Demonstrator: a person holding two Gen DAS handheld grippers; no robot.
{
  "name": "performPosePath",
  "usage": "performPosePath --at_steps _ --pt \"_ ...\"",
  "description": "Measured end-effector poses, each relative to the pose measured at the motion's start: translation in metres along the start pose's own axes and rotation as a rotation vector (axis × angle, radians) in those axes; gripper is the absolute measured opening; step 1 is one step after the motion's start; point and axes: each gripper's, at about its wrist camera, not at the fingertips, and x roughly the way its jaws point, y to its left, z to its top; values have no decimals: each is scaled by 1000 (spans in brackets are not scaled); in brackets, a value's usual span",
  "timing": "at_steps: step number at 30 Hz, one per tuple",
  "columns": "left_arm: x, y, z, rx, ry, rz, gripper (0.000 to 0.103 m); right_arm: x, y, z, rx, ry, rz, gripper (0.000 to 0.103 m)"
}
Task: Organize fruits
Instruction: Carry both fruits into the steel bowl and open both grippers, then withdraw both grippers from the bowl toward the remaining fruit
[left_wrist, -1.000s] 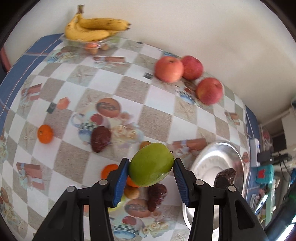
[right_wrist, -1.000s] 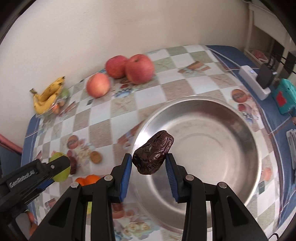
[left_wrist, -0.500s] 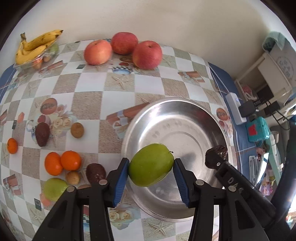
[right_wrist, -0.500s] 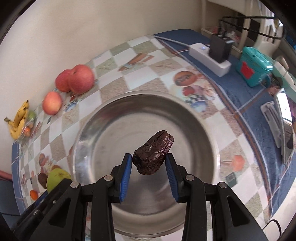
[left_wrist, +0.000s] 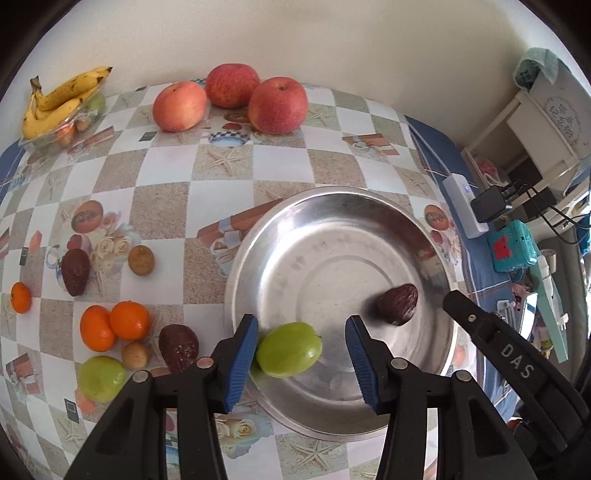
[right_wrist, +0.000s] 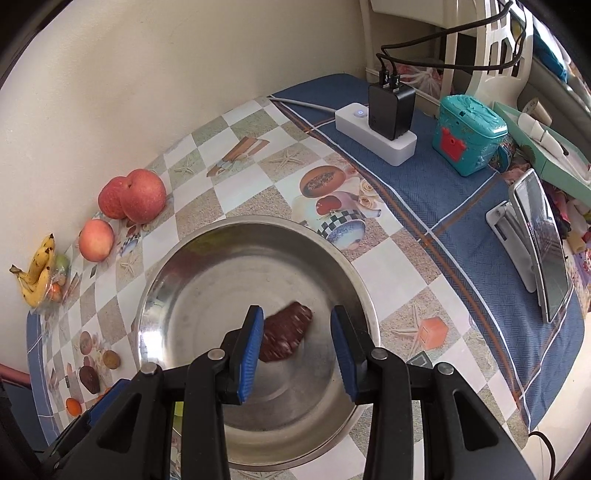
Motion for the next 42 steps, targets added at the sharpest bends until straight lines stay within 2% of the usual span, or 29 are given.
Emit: performPosePath --at_steps 6,7,8,12,15,17,19,21,23,27,34,42 --pt "-3 22 2 -43 -7 70 66 0 8 -4 -27 5 -1 40" --pt "-4 26 3 -52 -11 82 72 0 9 -5 -34 6 -2 40" --pt "-6 31 3 -60 -22 105 79 1 11 -6 -41 8 -3 40" --pt "-13 49 3 -72 -74 228 91 2 20 -9 -70 16 -2 40" --pt "-16 67 4 -97 -88 292 99 2 30 -13 -105 20 -8 41" --pt "-19 79 6 -116 -90 336 103 2 37 -16 -132 25 -4 56" --pt "-20 90 6 -122 -90 409 103 3 44 -19 -156 24 -8 74" --pt "-21 102 5 -124 -95 481 103 3 51 -22 -200 21 -31 83" --pt "-21 115 4 -131 -100 531 103 5 58 -26 -243 18 -54 85" --pt "-26 142 1 -190 -96 516 103 9 67 -31 -273 30 -43 92" --pt "-44 185 -3 -274 -146 533 103 12 92 -38 -300 39 13 92" --pt "-71 221 -14 -319 -225 579 103 8 148 -68 -429 35 149 93"
